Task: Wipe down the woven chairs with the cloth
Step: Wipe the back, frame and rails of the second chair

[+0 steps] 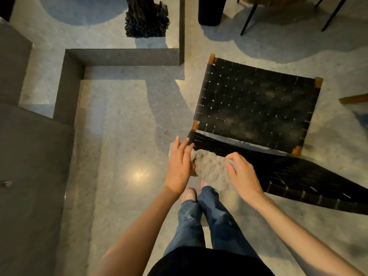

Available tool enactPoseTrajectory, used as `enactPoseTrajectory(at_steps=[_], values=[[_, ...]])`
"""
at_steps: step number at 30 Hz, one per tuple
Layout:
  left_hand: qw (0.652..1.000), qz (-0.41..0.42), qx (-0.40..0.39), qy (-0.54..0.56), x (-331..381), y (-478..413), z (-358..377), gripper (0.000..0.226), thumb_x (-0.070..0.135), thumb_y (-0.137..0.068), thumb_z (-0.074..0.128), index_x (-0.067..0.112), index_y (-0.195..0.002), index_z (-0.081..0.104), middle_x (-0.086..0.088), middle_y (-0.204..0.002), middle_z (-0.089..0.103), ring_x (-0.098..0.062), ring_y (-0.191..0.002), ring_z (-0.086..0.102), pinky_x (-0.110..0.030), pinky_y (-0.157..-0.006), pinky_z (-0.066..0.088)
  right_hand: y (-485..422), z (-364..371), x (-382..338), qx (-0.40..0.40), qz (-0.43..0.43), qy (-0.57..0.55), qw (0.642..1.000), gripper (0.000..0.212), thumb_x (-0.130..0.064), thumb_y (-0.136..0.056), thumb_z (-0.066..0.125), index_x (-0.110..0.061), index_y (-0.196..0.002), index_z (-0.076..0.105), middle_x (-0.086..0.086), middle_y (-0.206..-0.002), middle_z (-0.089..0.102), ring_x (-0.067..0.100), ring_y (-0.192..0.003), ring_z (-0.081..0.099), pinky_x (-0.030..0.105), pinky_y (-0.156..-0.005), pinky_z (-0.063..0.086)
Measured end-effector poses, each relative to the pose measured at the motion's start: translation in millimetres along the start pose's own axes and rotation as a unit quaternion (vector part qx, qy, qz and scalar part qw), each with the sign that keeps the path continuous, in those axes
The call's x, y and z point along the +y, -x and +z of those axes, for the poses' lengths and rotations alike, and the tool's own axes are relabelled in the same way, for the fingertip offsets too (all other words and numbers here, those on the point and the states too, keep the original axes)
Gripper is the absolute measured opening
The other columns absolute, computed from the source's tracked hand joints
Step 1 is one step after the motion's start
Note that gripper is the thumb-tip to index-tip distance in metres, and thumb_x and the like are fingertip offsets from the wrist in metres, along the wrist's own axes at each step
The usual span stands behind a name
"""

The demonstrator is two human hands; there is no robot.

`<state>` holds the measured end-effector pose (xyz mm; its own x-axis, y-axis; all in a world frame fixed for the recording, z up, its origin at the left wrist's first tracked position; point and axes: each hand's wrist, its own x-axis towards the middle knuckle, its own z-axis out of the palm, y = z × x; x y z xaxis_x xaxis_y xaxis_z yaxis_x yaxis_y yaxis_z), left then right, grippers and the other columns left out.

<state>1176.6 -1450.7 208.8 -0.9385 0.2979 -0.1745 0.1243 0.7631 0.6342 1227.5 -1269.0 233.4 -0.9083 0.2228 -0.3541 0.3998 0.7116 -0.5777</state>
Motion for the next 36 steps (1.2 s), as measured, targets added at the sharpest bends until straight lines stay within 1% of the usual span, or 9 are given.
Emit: enactPoseTrajectory(at_steps=[3,7,10,12,14,22,28,32,36], values=[[0.978,0.092,-0.017,-0.186,2.5,4.8,6.1,0.048,0.019,-0.091,0.057,-0.003,-0.133,0.049,-0.021,-0.142,0.044,-0.041,-0.137,0.029,-0.055,-0.111,0.013,3.7,-5.8,2.5,0.015,0.024,0.018,0.999,0.010,-0.019,-0.099,0.046,-0.018,-0.105,0.054,-0.008,-0.101,0.050,0.004,-0.084,0.051,0.007,-0.059,0.033],[0.950,0.059,-0.064,-0.302,17.4,4.1,6.0,0.063,0.045,-0.099,0.015,0.007,-0.139,0.044,-0.012,-0.146,0.041,-0.035,-0.140,0.027,-0.053,-0.112,0.006,9.5,-19.9,18.1,0.021,0.073,0.006,0.997,0.007,-0.018,-0.097,0.051,-0.023,-0.101,0.055,-0.008,-0.099,0.054,0.005,-0.084,0.054,0.009,-0.061,0.035],[0.921,0.069,-0.104,-0.369,28.3,2.1,13.2,0.071,0.051,-0.097,0.001,0.009,-0.146,0.030,-0.010,-0.153,0.030,-0.029,-0.144,0.017,-0.048,-0.113,-0.007,15.5,-29.3,33.9,0.022,0.071,0.009,0.997,0.008,-0.017,-0.097,0.052,-0.025,-0.098,0.054,-0.011,-0.094,0.052,0.000,-0.076,0.052,0.006,-0.059,0.033],[0.927,0.078,-0.127,-0.346,40.2,2.8,24.6,0.074,0.053,-0.093,-0.006,0.011,-0.151,0.014,-0.010,-0.158,0.015,-0.027,-0.146,0.003,-0.040,-0.110,-0.024,17.7,-37.9,46.3,0.031,0.077,0.000,0.997,0.011,-0.018,-0.096,0.053,-0.029,-0.095,0.051,-0.012,-0.092,0.051,-0.003,-0.074,0.050,0.006,-0.057,0.032],[0.941,0.071,-0.127,-0.305,53.1,3.0,39.0,0.078,0.057,-0.090,-0.009,0.014,-0.151,0.014,-0.009,-0.158,0.015,-0.027,-0.147,0.001,-0.038,-0.108,-0.029,20.0,-48.1,61.4,0.035,0.076,-0.006,0.996,0.014,-0.019,-0.096,0.054,-0.032,-0.092,0.049,-0.014,-0.090,0.051,-0.004,-0.074,0.051,0.006,-0.057,0.032],[0.947,0.071,-0.118,-0.289,122.7,27.3,110.7,0.088,0.073,-0.081,-0.009,0.027,-0.150,0.022,-0.011,-0.154,0.026,-0.032,-0.144,0.015,-0.043,-0.112,-0.015,45.6,-102.6,146.5,0.024,0.042,0.011,0.999,0.008,-0.017,-0.098,0.050,-0.024,-0.099,0.054,-0.009,-0.100,0.053,0.000,-0.080,0.051,0.007,-0.061,0.034],[0.952,0.058,-0.134,-0.268,212.7,51.0,200.3,0.079,0.072,-0.085,0.004,0.030,-0.150,0.021,-0.009,-0.155,0.024,-0.031,-0.143,0.016,-0.045,-0.114,-0.008,85.3,-177.0,238.7,0.039,0.036,0.018,0.998,0.014,-0.013,-0.098,0.048,-0.013,-0.109,0.057,0.002,-0.110,0.058,0.011,-0.091,0.058,0.022,-0.074,0.047],[0.951,0.062,-0.148,-0.264,287.2,62.1,260.5,0.079,0.069,-0.084,-0.003,0.028,-0.151,0.012,-0.007,-0.156,0.018,-0.030,-0.144,0.011,-0.045,-0.115,-0.006,108.9,-230.3,305.9,0.088,0.029,0.041,0.995,0.016,-0.009,-0.098,0.048,-0.007,-0.109,0.059,0.009,-0.110,0.060,0.018,-0.092,0.058,0.029,-0.076,0.049],[0.960,0.084,-0.167,-0.210,352.5,66.5,308.7,0.063,0.056,-0.097,0.016,0.024,-0.151,0.009,-0.003,-0.158,0.013,-0.026,-0.145,0.008,-0.043,-0.116,-0.005,119.2,-271.2,363.6,0.167,0.062,0.024,0.984,0.015,-0.006,-0.096,0.050,-0.004,-0.105,0.061,0.014,-0.106,0.061,0.026,-0.090,0.058,0.029,-0.074,0.042]])
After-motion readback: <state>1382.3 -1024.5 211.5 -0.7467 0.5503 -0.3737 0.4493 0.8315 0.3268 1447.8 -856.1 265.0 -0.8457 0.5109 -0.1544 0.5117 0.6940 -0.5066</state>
